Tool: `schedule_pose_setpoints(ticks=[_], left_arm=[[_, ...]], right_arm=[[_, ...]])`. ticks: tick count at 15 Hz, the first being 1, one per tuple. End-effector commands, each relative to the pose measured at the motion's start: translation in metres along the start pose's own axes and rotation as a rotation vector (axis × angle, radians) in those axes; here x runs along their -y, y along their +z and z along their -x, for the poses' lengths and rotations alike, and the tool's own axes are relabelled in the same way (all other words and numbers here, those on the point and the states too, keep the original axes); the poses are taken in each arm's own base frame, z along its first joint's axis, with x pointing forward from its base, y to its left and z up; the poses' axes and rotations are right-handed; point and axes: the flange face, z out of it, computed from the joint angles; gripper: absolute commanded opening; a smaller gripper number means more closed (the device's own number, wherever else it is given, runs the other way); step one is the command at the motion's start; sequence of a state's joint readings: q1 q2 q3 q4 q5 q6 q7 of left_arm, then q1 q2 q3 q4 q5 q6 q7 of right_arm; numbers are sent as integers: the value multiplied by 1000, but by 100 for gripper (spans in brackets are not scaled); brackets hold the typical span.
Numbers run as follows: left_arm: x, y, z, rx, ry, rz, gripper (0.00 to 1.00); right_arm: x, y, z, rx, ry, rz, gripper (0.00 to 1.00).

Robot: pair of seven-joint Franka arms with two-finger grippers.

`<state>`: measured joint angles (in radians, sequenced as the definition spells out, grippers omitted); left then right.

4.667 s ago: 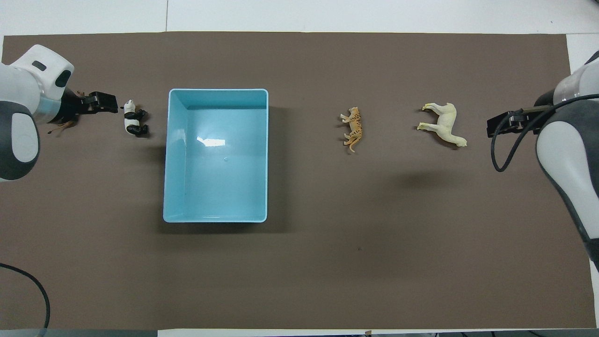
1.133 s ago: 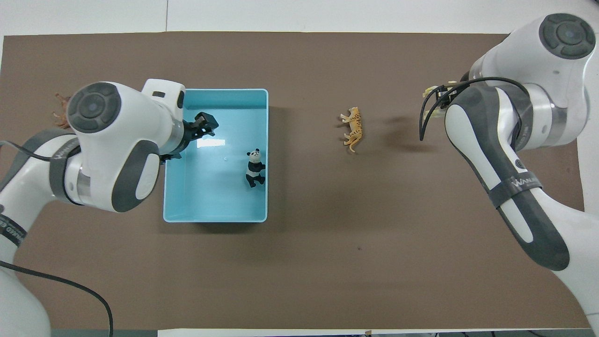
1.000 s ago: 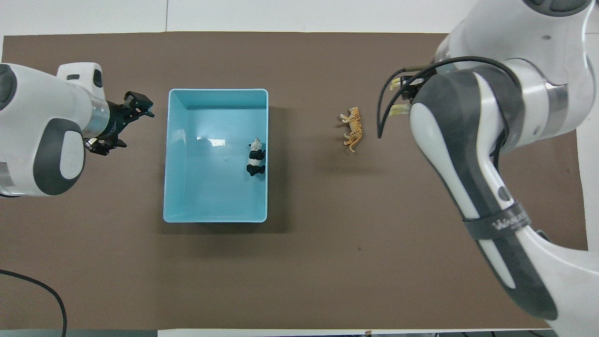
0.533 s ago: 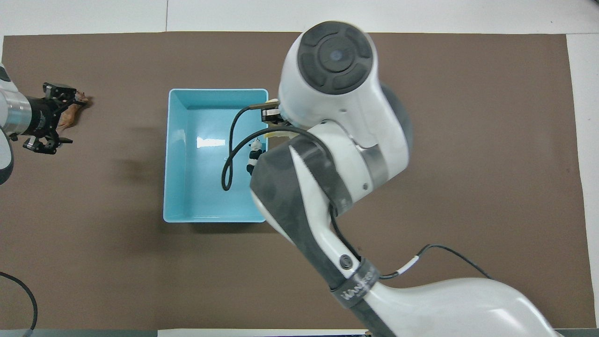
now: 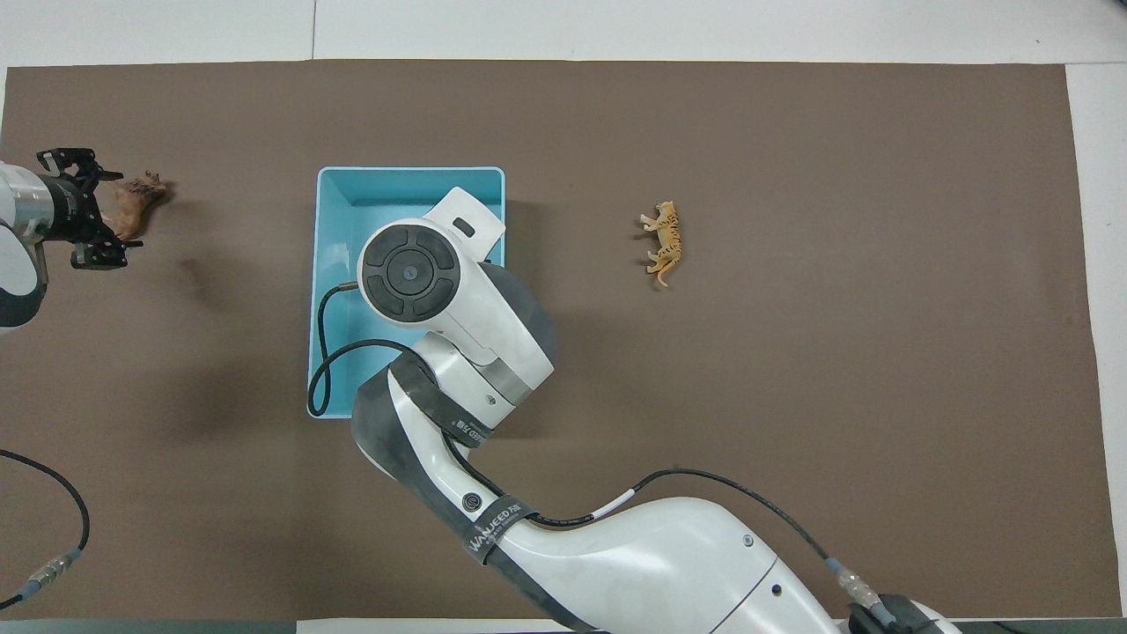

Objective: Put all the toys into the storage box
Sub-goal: 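Lower the cream horse into the box and open the right gripper, then carry the brown toy over the box while the right gripper grasps the tiger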

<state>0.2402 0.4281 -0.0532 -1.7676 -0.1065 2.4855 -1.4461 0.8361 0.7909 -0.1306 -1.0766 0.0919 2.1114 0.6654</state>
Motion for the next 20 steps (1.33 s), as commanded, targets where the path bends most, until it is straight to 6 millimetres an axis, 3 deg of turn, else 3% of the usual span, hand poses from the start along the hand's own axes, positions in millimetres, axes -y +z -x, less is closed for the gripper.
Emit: schedule_pose_setpoints(ticks=[1,3,5,7,8,9,10,11,14,16,18,20], left_arm=[[-14,20,-3,8,-63,49,100],[-13,32,-8,5,-69,41,100],[-24,41,-8,3,-65,61,100],[-23,47,-6,5,-63,62,100],[-24,49,-3,5,-64,80,100],[-27,48,-1,3,-70,107,100],[-25,55,-1,0,-73,110,100],[-26,57,-3,-2,-72,119,100],[-23,67,-8,-8,-75,121,100],[-21,73,-8,-8,-75,115,100],[-19,79,-5,-8,-68,117,87],[-19,79,-9,-16,-61,117,60]], right_arm=[[0,-14,-6,2,153,3,100],[-9,-15,-7,32,243,32,100],[-21,-42,-17,42,299,35,100],[-57,-82,-41,51,344,48,100],[-82,-117,-56,32,360,42,100],[-109,-133,-70,23,357,42,100],[-129,-135,-81,21,339,49,100],[-144,-125,-85,28,340,61,100],[-225,-106,-106,67,316,113,100],[-245,-87,-104,86,272,130,100],[-269,-47,-92,89,259,138,100],[-293,-17,-84,80,263,137,100]])
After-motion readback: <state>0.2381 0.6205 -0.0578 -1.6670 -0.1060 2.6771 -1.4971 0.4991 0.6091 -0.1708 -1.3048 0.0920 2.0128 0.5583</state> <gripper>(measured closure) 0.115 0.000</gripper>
